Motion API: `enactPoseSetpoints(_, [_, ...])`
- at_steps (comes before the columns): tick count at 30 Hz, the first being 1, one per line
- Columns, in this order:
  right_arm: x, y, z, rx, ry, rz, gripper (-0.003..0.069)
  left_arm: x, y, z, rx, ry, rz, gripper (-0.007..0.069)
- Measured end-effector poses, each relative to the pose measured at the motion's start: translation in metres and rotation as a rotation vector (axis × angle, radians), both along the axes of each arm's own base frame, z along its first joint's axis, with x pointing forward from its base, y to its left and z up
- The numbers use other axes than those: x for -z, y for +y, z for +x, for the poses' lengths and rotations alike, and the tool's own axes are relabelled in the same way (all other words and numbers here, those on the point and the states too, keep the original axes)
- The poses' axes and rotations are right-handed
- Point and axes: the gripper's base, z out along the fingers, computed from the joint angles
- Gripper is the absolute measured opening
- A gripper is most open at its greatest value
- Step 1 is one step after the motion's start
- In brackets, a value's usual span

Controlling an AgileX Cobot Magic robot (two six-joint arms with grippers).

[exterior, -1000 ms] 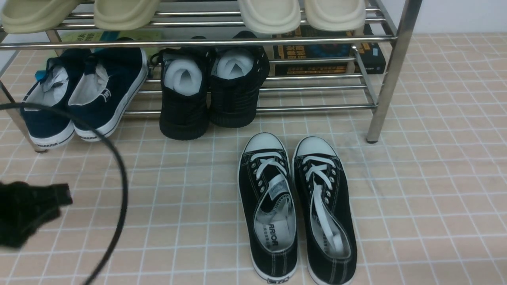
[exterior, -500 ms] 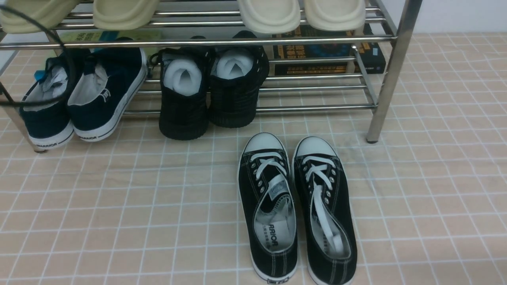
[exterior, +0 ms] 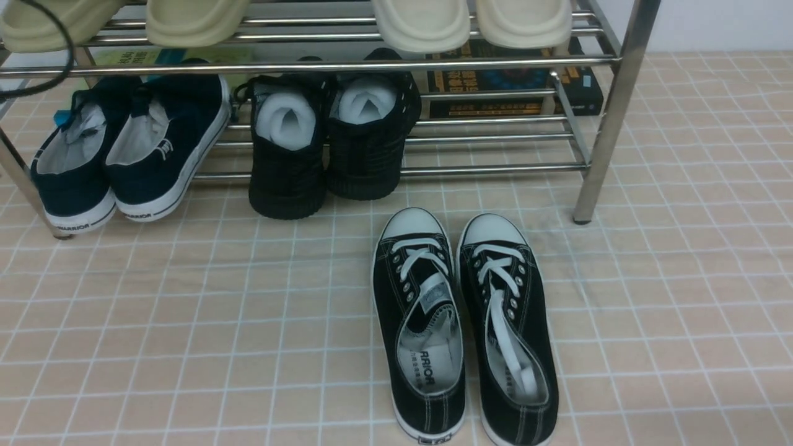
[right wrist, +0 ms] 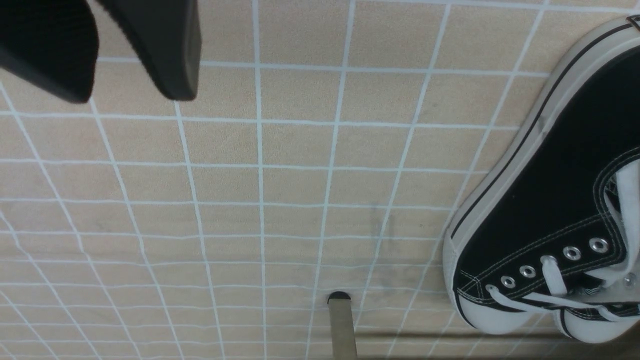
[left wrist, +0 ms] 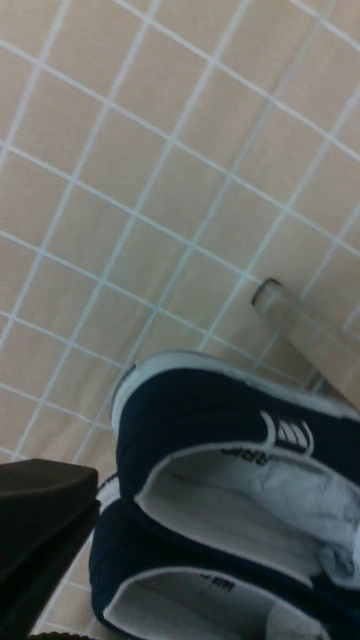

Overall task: Take the shoes off the shelf from the light coffee tablecloth by hand.
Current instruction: 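Grasp the leftmost shoe on the bottom shelf of the shoe rack with the left gripper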

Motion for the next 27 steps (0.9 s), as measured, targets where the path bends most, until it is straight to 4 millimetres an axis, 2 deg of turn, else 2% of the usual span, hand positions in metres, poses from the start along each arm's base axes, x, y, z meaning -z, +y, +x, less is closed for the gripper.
enactPoseSetpoints(4, [0.000,0.000,0.000,0.000,0.000,0.000,0.0237,-0.002,-0.008,0.008,0.043,-0.049,0.050,0.0045])
enactPoseSetpoints(11, [0.000,0.000,0.000,0.000,0.000,0.000,0.0238,-0.005,-0.008,0.014,0.050,-0.107,0.128,0.0217])
enactPoseSetpoints(15, [0.000,0.000,0.000,0.000,0.000,0.000,0.0238,0.005,-0.008,0.020,0.048,-0.083,0.099,0.0310])
enactPoseSetpoints(27, [0.000,0.000,0.000,0.000,0.001,0.000,0.0239,0.034,-0.002,0.039,0.029,-0.054,0.075,0.0337])
